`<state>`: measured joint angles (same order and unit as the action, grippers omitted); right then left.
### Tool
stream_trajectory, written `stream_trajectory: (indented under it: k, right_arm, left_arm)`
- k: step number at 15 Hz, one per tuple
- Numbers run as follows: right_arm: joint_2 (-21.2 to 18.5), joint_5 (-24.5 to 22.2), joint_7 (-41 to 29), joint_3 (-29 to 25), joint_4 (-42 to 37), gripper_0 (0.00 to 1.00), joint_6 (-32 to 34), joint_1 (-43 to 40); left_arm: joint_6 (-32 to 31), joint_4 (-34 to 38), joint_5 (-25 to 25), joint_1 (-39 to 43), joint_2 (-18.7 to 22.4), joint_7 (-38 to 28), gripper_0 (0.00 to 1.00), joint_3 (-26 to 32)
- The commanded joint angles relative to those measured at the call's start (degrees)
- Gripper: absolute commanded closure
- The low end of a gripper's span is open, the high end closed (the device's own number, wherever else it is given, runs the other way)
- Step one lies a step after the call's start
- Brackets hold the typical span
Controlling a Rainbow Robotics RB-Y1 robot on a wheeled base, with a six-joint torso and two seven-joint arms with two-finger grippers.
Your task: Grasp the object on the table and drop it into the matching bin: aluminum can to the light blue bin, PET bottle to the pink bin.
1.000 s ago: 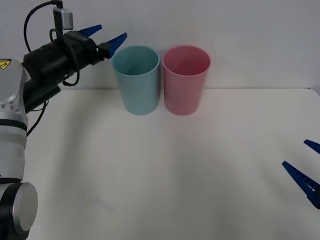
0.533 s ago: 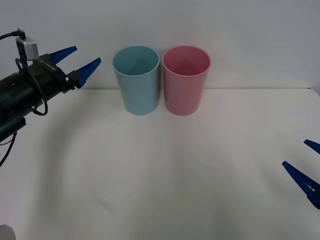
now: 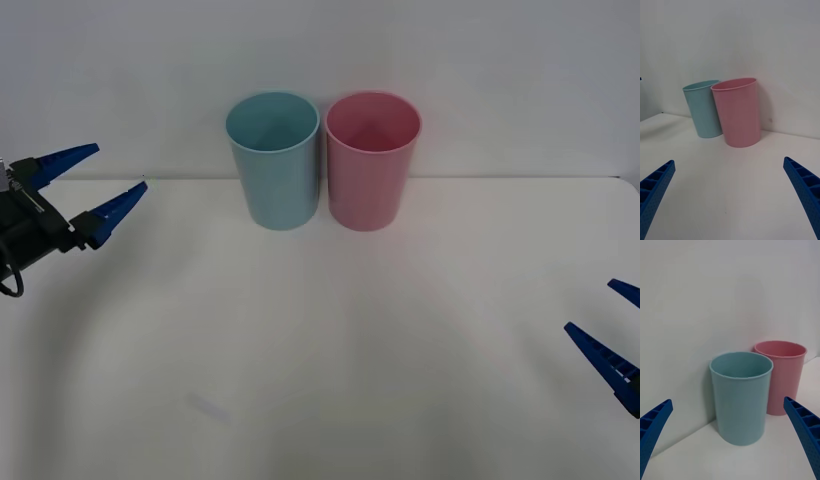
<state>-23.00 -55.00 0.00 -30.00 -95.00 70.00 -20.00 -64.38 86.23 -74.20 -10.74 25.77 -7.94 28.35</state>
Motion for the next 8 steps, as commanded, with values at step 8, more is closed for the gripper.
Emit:
stream_trajectory:
  k: [8]
  right_arm:
    - [0.0,0.0,0.0,0.0,0.0,0.0,0.0,0.0]
  left_arm:
    - [-12.88,-0.01,1.78,11.27,4.91,3.64,0.0,8.56]
